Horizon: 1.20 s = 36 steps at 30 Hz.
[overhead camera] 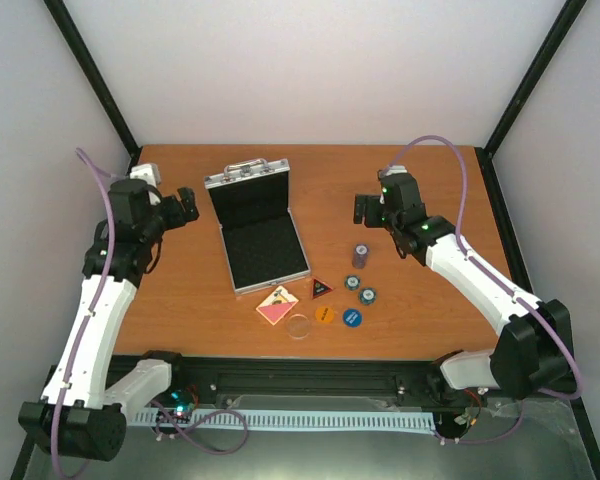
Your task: Pack up texas hold em set
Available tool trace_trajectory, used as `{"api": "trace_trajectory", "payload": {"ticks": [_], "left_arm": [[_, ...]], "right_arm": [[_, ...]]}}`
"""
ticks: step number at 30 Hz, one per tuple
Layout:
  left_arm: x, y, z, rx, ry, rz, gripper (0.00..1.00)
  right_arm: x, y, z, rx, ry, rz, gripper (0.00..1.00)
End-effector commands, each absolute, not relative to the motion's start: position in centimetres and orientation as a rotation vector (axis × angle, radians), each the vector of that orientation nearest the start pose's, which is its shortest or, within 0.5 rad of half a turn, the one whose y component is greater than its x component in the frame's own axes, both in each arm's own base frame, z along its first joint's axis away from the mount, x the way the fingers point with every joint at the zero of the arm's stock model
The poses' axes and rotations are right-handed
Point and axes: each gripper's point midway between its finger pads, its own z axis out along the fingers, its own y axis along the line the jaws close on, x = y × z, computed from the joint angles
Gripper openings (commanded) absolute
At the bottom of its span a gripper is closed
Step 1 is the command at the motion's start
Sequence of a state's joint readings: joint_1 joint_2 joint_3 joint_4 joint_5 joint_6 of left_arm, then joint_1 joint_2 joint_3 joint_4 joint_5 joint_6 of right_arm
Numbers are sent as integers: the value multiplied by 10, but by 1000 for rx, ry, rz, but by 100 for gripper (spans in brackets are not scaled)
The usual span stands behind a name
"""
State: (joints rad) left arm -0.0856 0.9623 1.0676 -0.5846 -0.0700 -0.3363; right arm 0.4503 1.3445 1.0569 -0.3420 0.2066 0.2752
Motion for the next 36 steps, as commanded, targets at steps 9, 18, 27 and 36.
{"api": "trace_trajectory", "payload": {"ticks": [9, 18, 27, 36], "left_arm": [[329, -21, 294, -278, 2077, -197, 100], [330, -23, 284, -287, 2127, -203, 100], [334, -22, 276, -293, 2147, -195, 100], [338, -25, 265, -301, 2179, -203, 100]], "right_arm": [[379, 144, 208, -53, 2236, 157, 100], [364, 131, 163, -7, 2433, 50, 89], [333, 135, 121, -76, 2574, 9, 83], [324, 146, 106, -135, 2609, -35, 77]]}}
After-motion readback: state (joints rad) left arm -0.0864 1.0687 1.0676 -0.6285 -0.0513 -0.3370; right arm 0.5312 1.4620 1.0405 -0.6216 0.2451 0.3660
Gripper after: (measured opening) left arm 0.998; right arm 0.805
